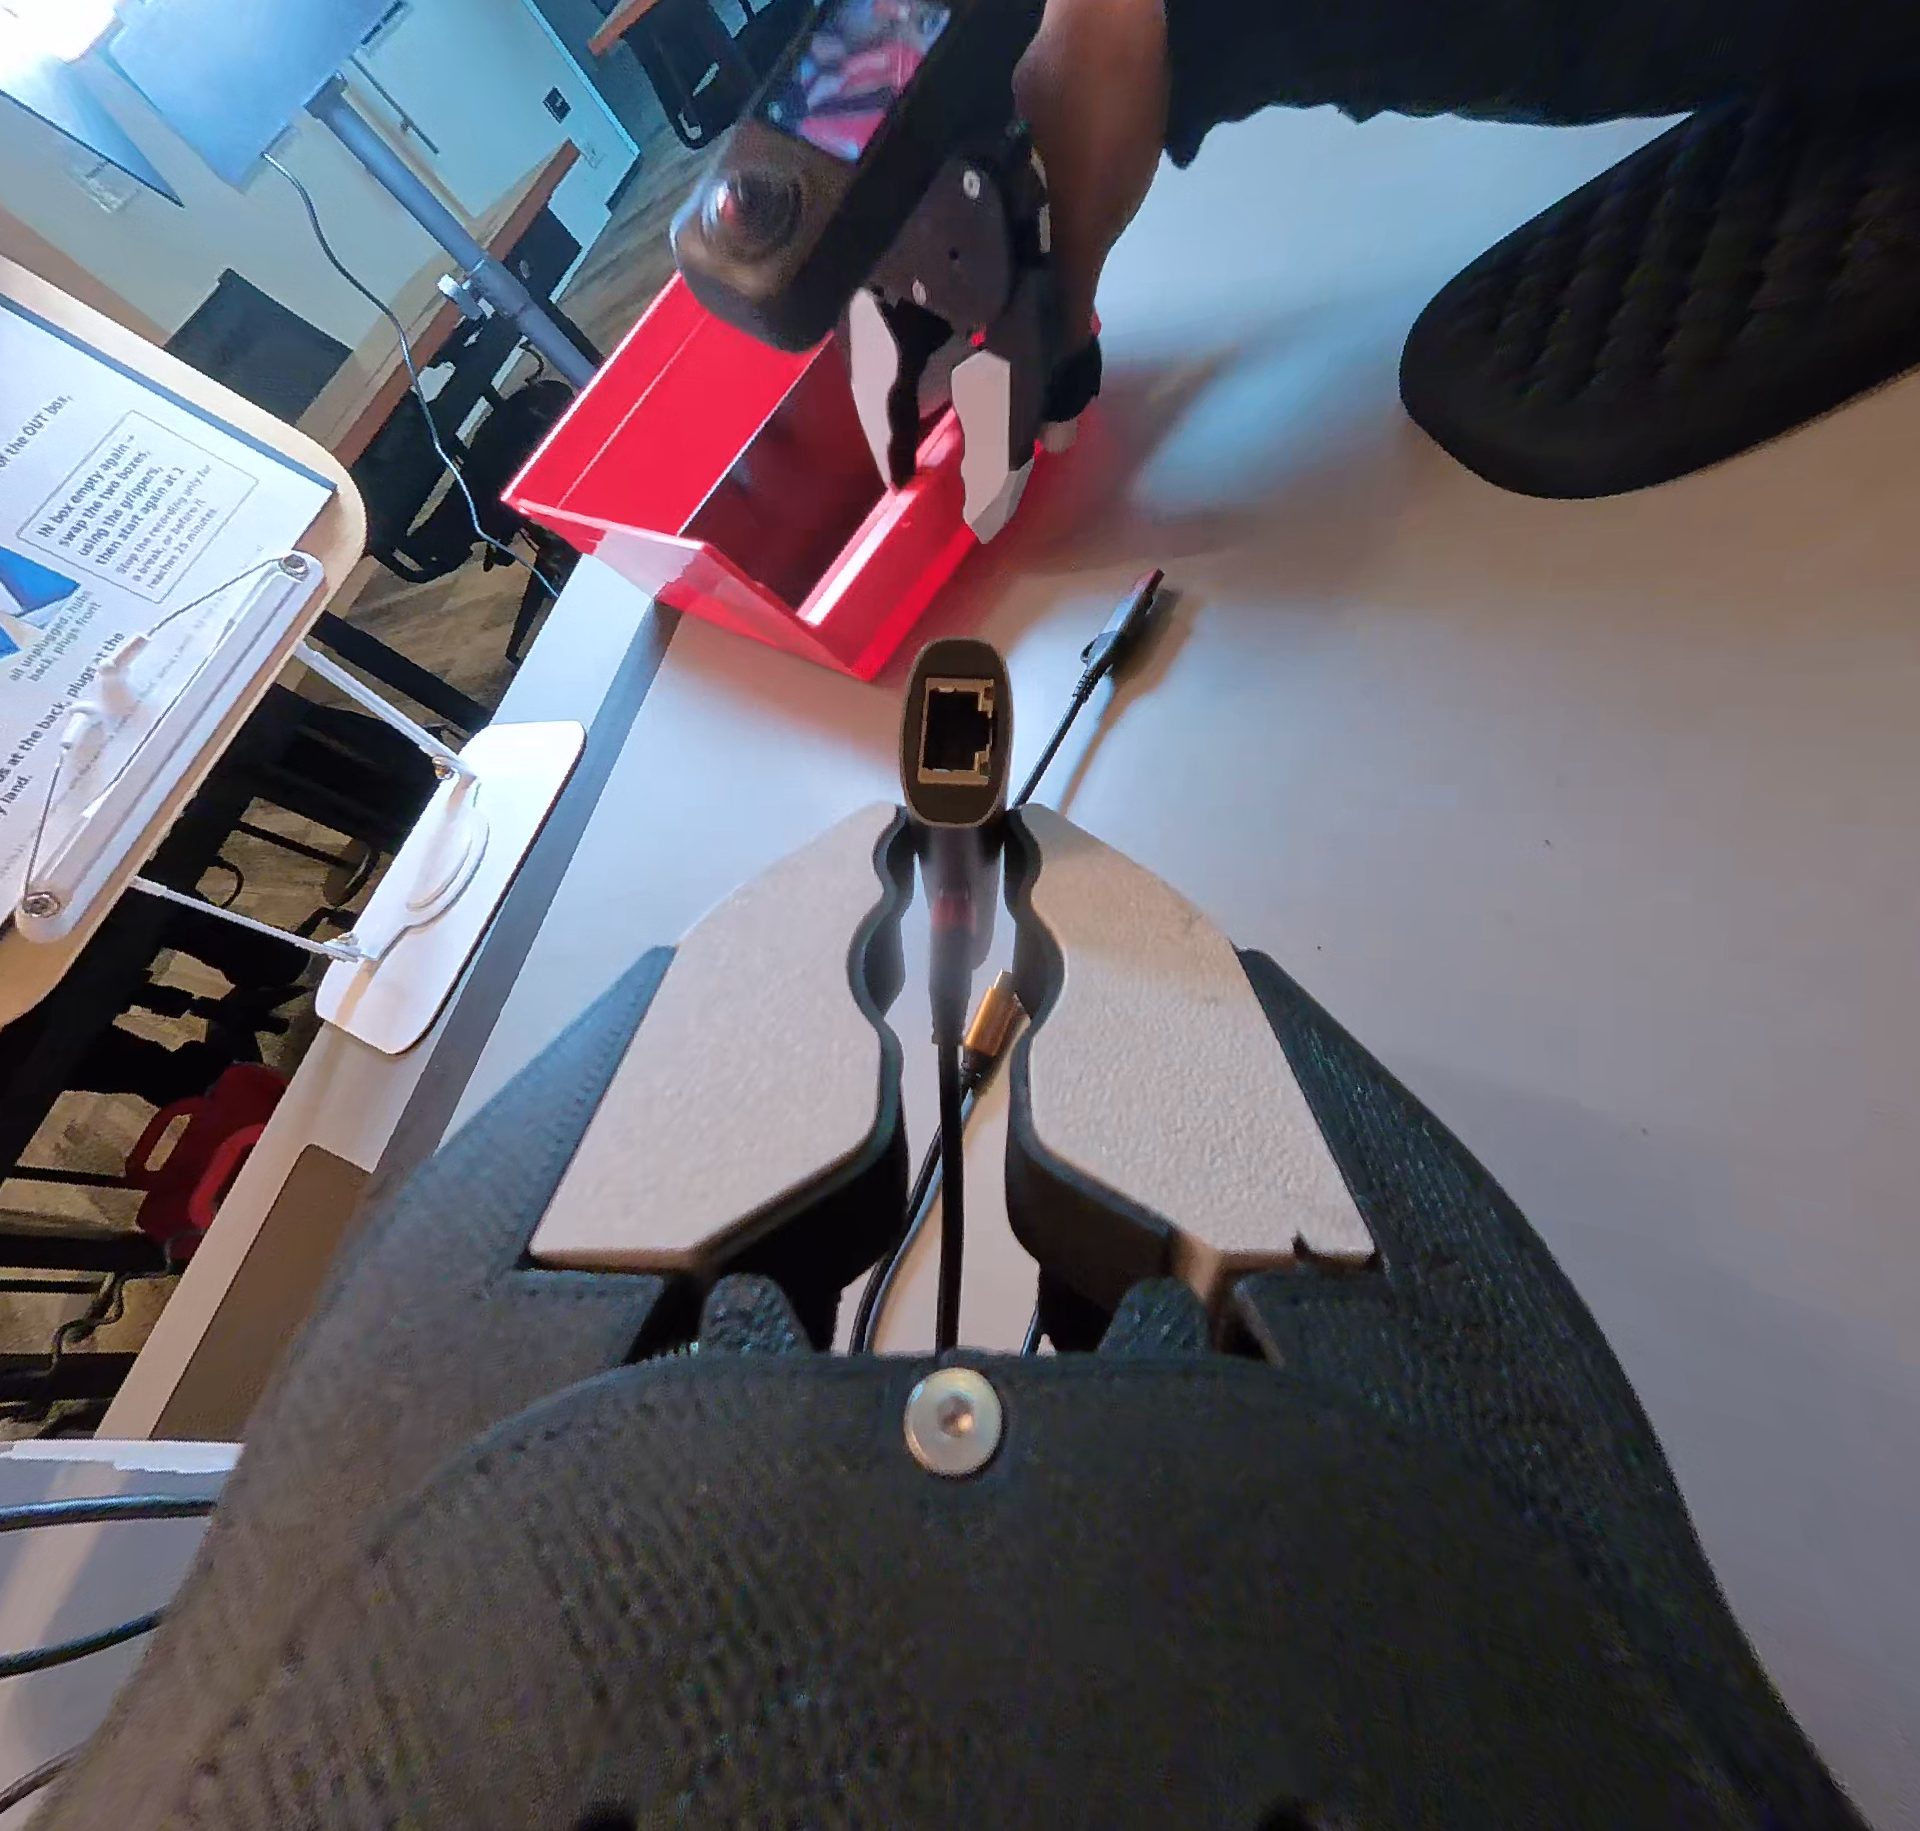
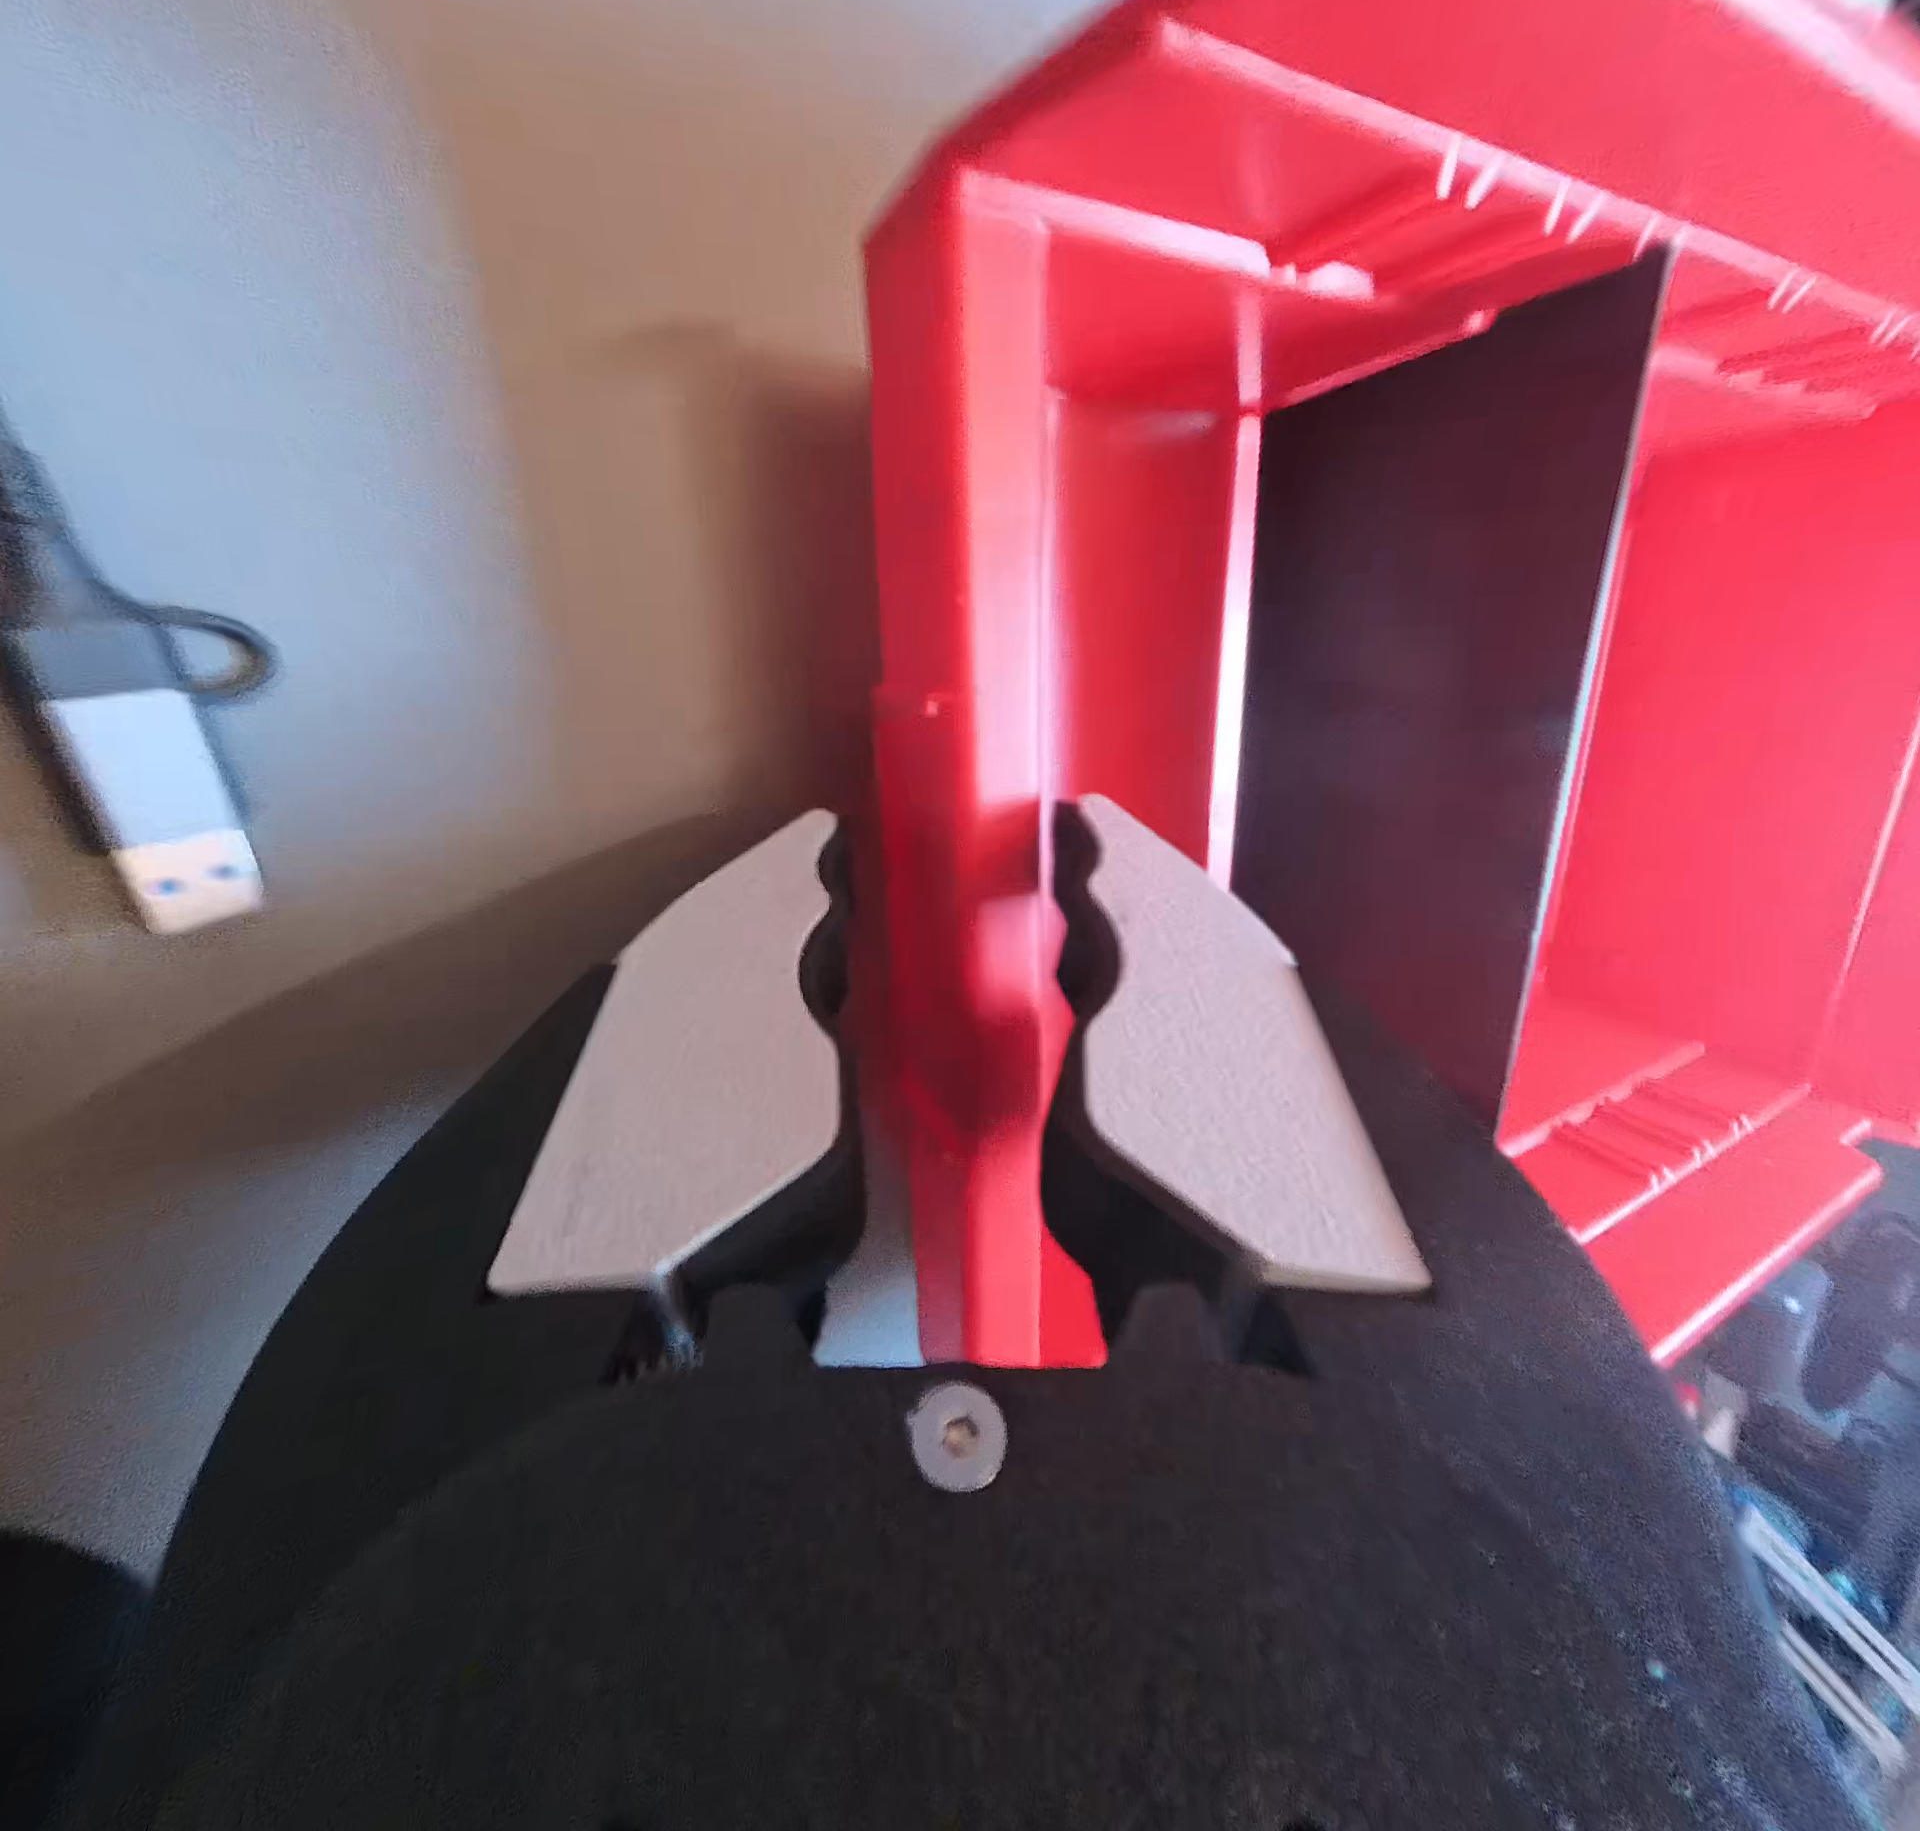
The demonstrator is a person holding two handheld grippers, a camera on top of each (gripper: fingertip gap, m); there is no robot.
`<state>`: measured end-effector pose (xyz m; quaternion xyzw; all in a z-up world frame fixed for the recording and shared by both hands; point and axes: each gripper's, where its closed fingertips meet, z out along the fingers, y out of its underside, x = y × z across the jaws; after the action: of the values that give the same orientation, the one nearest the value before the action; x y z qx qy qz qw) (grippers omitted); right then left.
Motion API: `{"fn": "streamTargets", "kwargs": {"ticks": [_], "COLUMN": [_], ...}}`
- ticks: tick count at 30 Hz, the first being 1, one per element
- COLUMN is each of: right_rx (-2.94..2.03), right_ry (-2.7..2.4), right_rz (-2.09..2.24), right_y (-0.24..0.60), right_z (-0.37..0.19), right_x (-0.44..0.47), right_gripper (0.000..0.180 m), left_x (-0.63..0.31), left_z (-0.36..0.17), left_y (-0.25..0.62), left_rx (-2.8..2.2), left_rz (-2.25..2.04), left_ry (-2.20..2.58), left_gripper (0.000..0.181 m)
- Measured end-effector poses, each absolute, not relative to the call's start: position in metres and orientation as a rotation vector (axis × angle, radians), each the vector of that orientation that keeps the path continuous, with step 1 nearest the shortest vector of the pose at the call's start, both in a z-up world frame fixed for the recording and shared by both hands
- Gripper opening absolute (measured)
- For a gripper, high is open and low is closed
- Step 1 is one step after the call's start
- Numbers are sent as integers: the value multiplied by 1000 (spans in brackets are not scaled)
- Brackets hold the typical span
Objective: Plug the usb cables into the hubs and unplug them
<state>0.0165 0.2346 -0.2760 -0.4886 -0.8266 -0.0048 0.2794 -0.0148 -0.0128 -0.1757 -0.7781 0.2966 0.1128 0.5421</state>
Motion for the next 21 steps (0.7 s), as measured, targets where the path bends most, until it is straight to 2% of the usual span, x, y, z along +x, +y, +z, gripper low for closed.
{"fn": "streamTargets", "kwargs": {"ticks": [3, 6, 8, 12, 13, 14, 15, 17, 18, 21], "right_rx": [-1121, -804, -681, -560, -545, -524, -492, -435, -421, -370], "right_ry": [-2212, -2239, -2276, -2325, -2311, -2296, -2280, -2264, -2238, -2152], "right_rz": [348, 743, 801, 692, 688, 709, 720, 693, 689, 693], "right_y": [174, 82, 40, 3, -1, -5, -6, -4, -2, 9], "right_z": [-241, -201, -198, -229, -233, -235, -234, -233, -230, -216], "right_x": [2, 1, 3, -12, -17, -20, -21, -21, -22, -18], "right_gripper": [53, 53, 53, 53, 51, 40, 20, 19, 18, 18], "left_x": [-16, -17, -13, 1, 6, 10, 13, 17, 21, 18], "left_z": [-177, -181, -183, -187, -189, -191, -193, -193, -189, -143], "left_y": [-13, -10, -8, -4, -3, -3, -2, -3, -6, -23], "left_rx": [-1853, -1872, -1880, -1896, -1904, -1914, -1923, -1928, -1911, -1784], "left_rz": [264, 271, 274, 273, 275, 275, 273, 240, 178, -151], "left_ry": [703, 707, 715, 749, 765, 782, 787, 786, 787, 640], "left_gripper": [16, 16, 16, 16, 16, 16, 16, 19, 26, 38]}}
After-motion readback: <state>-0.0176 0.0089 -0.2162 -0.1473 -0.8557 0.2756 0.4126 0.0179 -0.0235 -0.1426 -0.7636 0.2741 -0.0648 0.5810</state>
